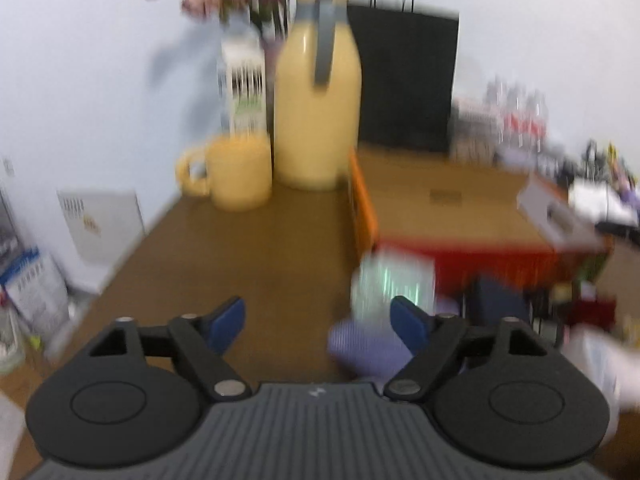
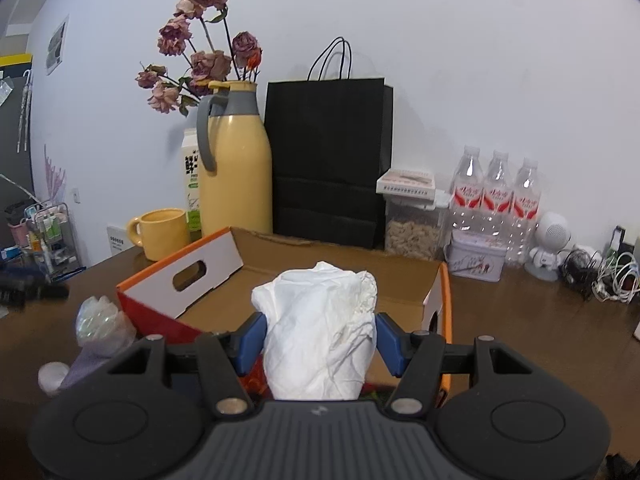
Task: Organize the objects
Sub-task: 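Carry the cap and tissue over the cardboard box and release both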
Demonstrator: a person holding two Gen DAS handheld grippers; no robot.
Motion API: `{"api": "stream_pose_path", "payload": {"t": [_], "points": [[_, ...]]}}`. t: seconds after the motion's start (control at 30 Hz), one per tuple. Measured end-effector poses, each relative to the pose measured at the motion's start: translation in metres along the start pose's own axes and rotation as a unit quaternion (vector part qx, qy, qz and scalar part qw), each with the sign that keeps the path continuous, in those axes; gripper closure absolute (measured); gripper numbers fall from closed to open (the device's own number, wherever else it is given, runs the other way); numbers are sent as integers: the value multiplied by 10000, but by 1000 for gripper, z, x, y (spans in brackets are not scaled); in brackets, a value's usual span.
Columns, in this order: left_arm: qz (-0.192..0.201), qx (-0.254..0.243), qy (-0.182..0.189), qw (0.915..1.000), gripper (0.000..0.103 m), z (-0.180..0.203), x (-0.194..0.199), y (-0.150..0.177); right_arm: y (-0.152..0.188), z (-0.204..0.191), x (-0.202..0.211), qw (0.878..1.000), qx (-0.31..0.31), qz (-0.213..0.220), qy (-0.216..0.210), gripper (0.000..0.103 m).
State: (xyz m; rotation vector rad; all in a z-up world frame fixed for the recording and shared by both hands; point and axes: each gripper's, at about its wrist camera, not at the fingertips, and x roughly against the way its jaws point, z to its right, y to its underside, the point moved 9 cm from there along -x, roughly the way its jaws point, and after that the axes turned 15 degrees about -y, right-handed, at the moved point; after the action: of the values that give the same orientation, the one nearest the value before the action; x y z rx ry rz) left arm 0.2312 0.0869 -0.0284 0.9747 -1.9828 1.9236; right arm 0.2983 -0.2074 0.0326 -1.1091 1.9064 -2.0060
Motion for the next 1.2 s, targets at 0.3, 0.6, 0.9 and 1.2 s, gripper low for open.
{"api": "stream_pose_path", "payload": {"t": [0.3, 0.6, 0.9, 1.2], "points": [[-280, -257, 539, 9978, 64, 21, -6, 45, 11, -16, 5, 9999, -55, -63, -87, 45], [-270, -135, 455, 9985, 87, 13, -2, 46, 15, -14, 9, 9999, -131, -69, -22, 45], [866, -88, 450, 9952, 87, 18, 27, -36, 9, -7, 3, 9999, -104, -26, 14, 45], [1280, -273, 977, 9866, 87, 100, 5, -109, -25, 13, -34, 10000, 22, 65, 66, 45]]}}
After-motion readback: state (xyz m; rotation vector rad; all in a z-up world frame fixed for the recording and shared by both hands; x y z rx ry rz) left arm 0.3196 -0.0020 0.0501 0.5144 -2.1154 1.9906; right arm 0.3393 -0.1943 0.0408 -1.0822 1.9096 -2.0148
